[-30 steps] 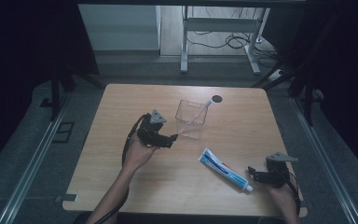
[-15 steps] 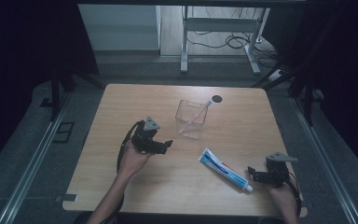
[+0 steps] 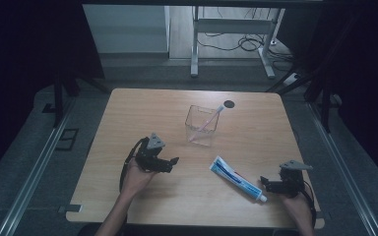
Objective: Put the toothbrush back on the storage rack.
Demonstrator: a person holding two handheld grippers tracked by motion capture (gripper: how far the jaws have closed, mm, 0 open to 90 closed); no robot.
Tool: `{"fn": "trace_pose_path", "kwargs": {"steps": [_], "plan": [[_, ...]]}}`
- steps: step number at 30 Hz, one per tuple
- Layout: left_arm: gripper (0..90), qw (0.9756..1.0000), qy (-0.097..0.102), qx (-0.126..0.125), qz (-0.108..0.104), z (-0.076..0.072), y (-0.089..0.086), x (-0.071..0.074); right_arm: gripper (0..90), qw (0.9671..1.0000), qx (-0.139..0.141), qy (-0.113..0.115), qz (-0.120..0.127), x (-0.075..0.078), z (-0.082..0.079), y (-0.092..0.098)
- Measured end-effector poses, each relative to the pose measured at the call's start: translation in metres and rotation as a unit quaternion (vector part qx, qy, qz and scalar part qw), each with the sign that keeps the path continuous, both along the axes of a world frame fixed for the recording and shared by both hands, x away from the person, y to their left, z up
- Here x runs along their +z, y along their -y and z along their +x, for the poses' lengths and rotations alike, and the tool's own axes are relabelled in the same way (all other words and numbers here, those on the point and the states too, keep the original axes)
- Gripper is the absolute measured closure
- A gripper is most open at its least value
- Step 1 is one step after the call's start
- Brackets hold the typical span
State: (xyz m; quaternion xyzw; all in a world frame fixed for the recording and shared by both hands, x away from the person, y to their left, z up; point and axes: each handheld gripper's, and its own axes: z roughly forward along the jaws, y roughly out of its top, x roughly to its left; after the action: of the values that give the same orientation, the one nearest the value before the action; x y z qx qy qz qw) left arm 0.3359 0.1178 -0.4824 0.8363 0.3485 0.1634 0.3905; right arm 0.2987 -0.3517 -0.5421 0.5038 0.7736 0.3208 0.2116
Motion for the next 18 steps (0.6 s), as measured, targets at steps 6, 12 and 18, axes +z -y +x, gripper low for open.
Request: {"fn": "trace_pose_path", "kwargs": {"steps": [6,12,18], "plan": [[12.7,1.0000,-0.002,0.006,-0.004,-0.009,-0.008,-0.009,0.9,1.0000,0.003,-0.004,-0.001,0.000,0.000,-0.001],[12.7,0.9999,-0.007,0.013,-0.005,-0.017,-0.015,-0.019,0.1,1.0000,0.005,-0.005,-0.001,0.000,0.000,-0.001],[12.7,0.9998,-0.012,0.016,-0.006,-0.023,-0.021,-0.029,0.0,1.0000,0.005,-0.005,-0.002,-0.001,0.001,-0.001]]}}
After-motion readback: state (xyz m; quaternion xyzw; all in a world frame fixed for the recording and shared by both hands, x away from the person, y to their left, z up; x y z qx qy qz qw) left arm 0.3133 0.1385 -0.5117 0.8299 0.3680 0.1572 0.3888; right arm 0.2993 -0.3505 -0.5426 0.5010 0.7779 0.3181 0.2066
